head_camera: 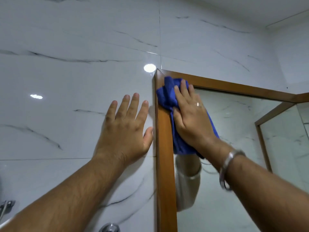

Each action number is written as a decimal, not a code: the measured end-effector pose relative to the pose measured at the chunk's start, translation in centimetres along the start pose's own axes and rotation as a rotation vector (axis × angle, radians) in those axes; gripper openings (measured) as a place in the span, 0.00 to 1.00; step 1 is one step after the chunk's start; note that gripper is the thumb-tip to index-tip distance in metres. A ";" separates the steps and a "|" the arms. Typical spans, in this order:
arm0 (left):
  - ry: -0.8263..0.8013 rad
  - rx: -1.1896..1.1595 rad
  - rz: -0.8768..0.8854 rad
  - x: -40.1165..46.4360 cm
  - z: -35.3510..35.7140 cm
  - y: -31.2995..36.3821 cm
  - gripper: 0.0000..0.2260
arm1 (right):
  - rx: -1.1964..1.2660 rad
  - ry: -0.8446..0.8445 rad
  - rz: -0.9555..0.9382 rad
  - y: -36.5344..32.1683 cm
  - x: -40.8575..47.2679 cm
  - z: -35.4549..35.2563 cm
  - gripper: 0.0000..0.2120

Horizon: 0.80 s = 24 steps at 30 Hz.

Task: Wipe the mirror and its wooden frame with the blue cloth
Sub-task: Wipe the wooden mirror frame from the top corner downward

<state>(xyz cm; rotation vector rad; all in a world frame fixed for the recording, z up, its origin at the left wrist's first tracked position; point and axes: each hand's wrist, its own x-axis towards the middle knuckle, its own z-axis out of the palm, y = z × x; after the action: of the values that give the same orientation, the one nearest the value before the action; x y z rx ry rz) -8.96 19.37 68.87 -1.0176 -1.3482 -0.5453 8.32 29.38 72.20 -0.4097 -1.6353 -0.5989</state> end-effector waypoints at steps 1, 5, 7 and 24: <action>0.000 -0.001 0.004 0.0 0.0 0.0 0.33 | 0.008 -0.008 0.006 -0.5 -2.2 0.2 0.29; -0.010 0.008 0.011 -0.2 0.1 -0.1 0.33 | 0.017 -0.145 -0.014 -2.0 -13.8 0.7 0.31; -0.014 0.008 0.010 -0.3 0.1 -0.1 0.33 | -0.069 -0.205 -0.110 -1.8 -18.1 0.7 0.30; -0.099 -0.026 -0.056 -5.2 -0.2 2.4 0.33 | 0.024 -0.045 -0.038 -0.4 -1.6 -0.5 0.29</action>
<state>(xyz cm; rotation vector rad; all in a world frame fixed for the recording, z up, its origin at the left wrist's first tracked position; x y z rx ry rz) -7.87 19.17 63.27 -1.0420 -1.4637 -0.5615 8.72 28.92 70.56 -0.3774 -1.6945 -0.6014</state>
